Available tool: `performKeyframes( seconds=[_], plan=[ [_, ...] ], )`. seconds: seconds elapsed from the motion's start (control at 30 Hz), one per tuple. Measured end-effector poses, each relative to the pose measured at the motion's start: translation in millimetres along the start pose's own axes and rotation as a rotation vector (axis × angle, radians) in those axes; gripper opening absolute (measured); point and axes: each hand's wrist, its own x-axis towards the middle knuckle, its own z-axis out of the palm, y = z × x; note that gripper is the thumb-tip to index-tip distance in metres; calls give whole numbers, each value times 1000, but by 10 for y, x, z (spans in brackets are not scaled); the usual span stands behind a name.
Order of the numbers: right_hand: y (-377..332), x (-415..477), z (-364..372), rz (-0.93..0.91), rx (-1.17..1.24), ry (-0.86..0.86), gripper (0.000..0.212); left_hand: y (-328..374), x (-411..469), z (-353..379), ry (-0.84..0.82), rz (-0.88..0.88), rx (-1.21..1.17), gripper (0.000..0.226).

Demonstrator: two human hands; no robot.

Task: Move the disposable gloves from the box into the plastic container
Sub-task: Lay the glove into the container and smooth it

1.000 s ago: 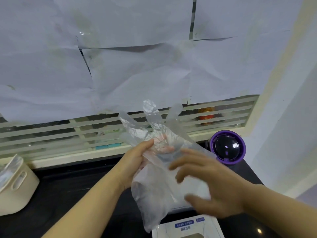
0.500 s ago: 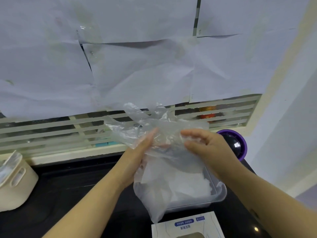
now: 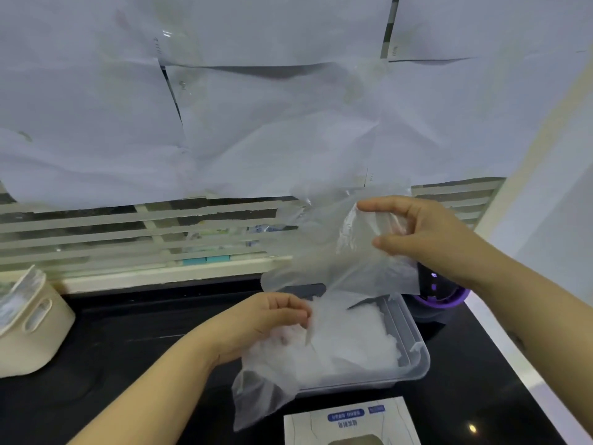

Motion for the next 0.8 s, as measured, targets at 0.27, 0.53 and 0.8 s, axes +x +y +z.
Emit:
performKeyframes(
  seconds=[0.27,0.53,0.8],
  plan=[
    [-10,62,92,-34,8,-39,46,-10,164,157,-22,10,-54,5],
    [38,81,49,20,145,-11,48,-294,5,-133,90,-73,-116,14],
    [-171,206,395,-10,34,-184,49,-110,-96,-341,797,112,53,11]
  ],
)
